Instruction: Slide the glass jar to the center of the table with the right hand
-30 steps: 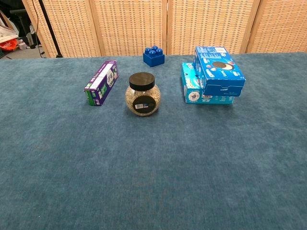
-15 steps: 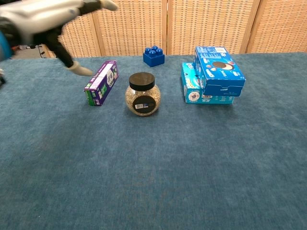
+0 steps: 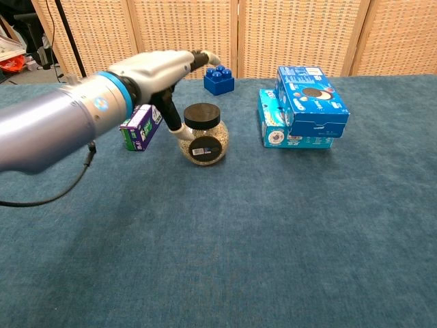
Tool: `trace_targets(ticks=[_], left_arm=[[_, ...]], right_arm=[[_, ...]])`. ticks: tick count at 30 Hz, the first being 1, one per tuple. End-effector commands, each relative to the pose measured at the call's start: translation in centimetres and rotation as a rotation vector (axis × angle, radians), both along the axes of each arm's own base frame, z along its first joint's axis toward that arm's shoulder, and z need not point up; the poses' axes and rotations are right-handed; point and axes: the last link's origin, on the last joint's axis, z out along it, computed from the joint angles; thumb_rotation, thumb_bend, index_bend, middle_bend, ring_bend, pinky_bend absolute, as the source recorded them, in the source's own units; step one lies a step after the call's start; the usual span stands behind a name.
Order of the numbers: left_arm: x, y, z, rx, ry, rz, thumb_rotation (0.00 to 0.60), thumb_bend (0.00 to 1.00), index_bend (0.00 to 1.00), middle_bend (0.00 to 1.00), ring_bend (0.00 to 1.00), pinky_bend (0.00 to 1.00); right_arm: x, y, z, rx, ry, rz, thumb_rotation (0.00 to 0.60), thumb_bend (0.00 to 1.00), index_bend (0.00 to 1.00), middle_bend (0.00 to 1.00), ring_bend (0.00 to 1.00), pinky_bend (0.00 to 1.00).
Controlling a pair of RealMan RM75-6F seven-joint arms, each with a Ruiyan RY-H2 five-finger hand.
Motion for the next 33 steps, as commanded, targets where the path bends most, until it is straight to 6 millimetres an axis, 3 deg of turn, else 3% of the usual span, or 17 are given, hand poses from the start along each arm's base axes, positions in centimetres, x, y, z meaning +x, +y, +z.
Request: trace_targets(ticks=[1, 13, 20, 33], left_arm=[[-0.2, 0.0, -1.5, 0.001, -0.002, 0.033, 0.600, 0.00, 0.00, 0.00, 0.00, 0.00], [-0.6, 2.0, -4.4, 0.077, 0.070, 0.054, 0.600, 0.00, 0.00, 0.00, 0.00, 0.00], [0.6, 3.5, -5.9, 0.094, 0.081, 0.019, 0.600, 0.00, 0.00, 0.00, 0.00, 0.00], [1.6, 6.4, -6.5, 0.128, 0.114, 0.032, 0.600, 0.01, 0.00, 0.00, 0.00, 0.00]], right_arm=[[-0.1, -0.1, 0.0, 0.015, -0.001, -0.015, 0.600, 0.00, 0.00, 0.00, 0.00, 0.00], [-0.1, -0.2, 0.3, 0.023, -0.018, -0.025, 0.600, 0.00, 0.00, 0.00, 0.00, 0.00], [0.1, -0.1, 0.2, 0.019, -0.014, -0.017, 0.600, 0.00, 0.00, 0.00, 0.00, 0.00], [0.1, -0.4, 0.1, 0.020, -0.017, -0.029, 0.600, 0.00, 0.00, 0.00, 0.00, 0.00]])
